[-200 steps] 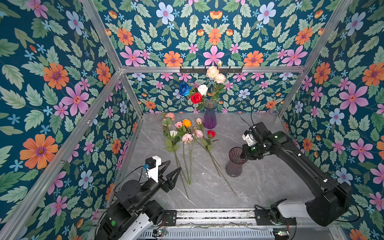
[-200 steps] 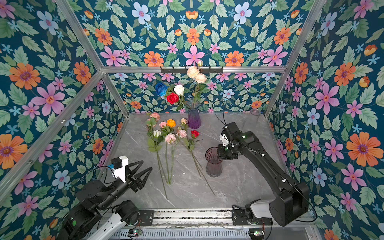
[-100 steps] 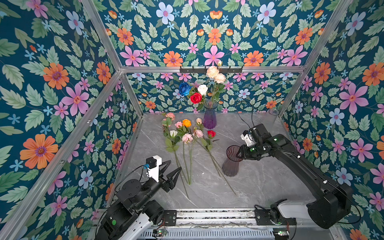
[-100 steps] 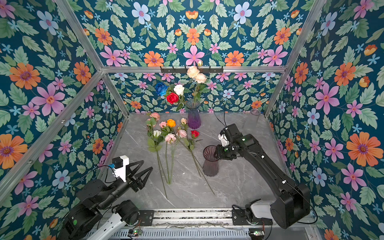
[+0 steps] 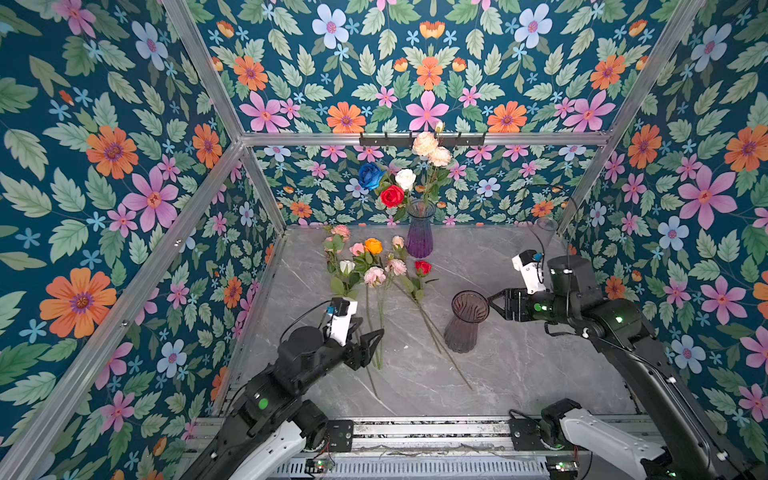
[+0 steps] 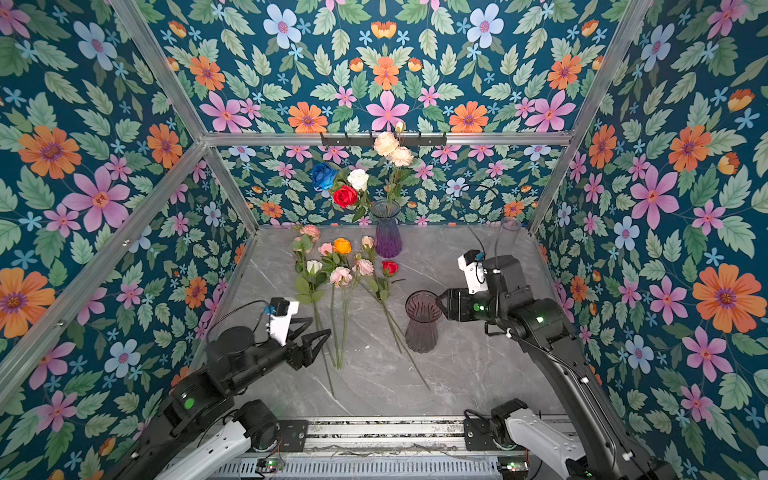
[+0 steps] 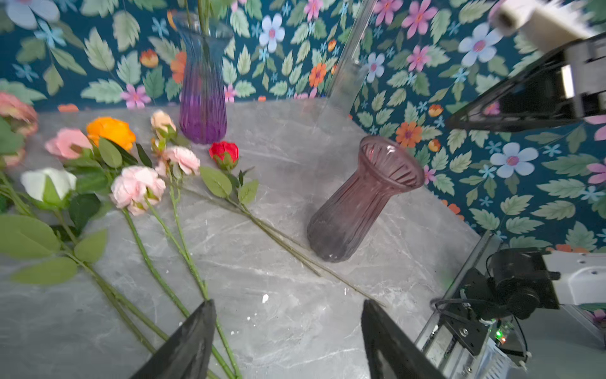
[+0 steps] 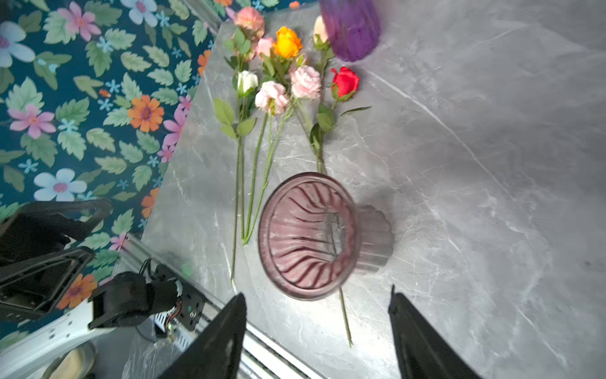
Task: Arrange the flowers into the vase
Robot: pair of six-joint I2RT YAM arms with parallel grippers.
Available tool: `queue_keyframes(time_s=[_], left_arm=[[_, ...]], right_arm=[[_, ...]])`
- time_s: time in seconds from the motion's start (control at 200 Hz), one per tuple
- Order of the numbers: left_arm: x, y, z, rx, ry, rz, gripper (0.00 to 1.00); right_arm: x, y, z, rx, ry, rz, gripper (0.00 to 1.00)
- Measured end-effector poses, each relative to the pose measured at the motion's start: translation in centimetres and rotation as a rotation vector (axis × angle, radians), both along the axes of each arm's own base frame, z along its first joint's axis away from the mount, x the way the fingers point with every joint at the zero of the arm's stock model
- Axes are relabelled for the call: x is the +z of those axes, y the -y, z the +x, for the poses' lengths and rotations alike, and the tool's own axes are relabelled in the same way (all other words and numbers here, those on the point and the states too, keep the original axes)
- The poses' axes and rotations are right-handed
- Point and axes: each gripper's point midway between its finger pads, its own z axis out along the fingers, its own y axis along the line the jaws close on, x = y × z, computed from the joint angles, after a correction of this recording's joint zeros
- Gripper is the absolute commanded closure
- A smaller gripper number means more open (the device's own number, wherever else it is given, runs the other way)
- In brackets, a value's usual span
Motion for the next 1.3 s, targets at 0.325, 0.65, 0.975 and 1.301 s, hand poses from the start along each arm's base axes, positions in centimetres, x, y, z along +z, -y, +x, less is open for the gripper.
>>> queue_keyframes(time_s=[0.325,0.65,0.975,1.301], left_arm=[[-11.6,3.9,5.7,0.122,-0.321,0.169,0.33],[-15.0,3.9,14.2,0.293,-0.38,0.278,0.39],[-17.9,1.5,18.3,0.385,-0.412,0.378,0.44],[-20.5,0.2,19.2,0.415,-0.458,0.412,0.52]], right_arm=[[-11.6,2.7,-2.3,-0.188,-0.211,0.212,0.33],[-19.3,2.9,-3.5,-0.238,-0.265,0.241,0.34],[-19.2,3.0,-2.7,-0.232,-0.163,0.255,0.34],[-19.1,3.0,-2.6,-0.227,-0.151,0.261,0.34]])
